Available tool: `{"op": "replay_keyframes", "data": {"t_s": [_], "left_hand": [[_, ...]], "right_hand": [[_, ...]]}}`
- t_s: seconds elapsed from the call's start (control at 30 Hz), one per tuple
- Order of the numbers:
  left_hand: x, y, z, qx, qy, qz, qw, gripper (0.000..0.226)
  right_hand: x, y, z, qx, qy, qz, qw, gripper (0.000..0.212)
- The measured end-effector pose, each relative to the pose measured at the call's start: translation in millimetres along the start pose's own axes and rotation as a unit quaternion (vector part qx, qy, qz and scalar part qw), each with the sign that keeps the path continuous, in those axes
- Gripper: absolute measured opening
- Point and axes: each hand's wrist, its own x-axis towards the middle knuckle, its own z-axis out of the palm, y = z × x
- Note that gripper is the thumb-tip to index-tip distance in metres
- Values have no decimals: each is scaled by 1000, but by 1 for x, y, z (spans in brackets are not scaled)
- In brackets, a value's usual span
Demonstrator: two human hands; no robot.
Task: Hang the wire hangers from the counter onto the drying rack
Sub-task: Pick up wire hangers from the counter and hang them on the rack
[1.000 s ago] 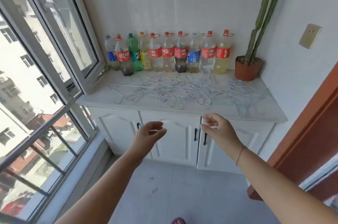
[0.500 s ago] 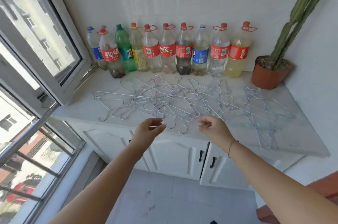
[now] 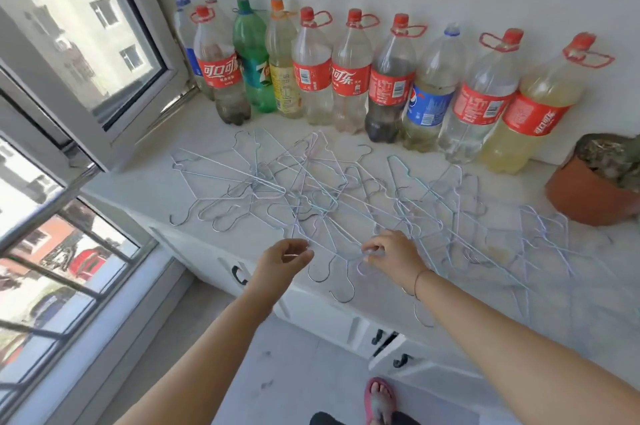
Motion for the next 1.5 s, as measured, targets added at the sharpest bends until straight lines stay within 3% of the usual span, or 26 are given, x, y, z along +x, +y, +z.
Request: {"op": "replay_keyframes", "data": {"t_s": [0.13, 0.27, 0.53, 0.87, 1.27, 1.37, 1.5], "left_hand": [[16, -1, 18, -28, 37, -29, 999, 9], [23, -11, 25, -50, 71, -66, 994, 19], [36, -22, 16, -51, 121, -94, 987, 22], [58, -14, 7, -51, 103, -93, 989, 22], [64, -22, -3, -62, 100, -87, 989, 18], [64, -19, -8, -85, 116, -81, 986, 11], [65, -11, -6, -109, 113, -82, 984, 12]], "right_hand": [[35, 7, 3, -80, -66, -44, 994, 25], [55, 9, 10, -153, -137, -94, 974, 24], [75, 14, 14, -153, -157, -133, 967, 18], [78, 19, 16, -114, -187, -120, 968, 23], [60, 27, 22, -30, -37, -183, 982, 7], [60, 15, 4, 54, -16, -166, 984, 4], [63, -5, -32, 212, 1, -75, 974, 4]]}}
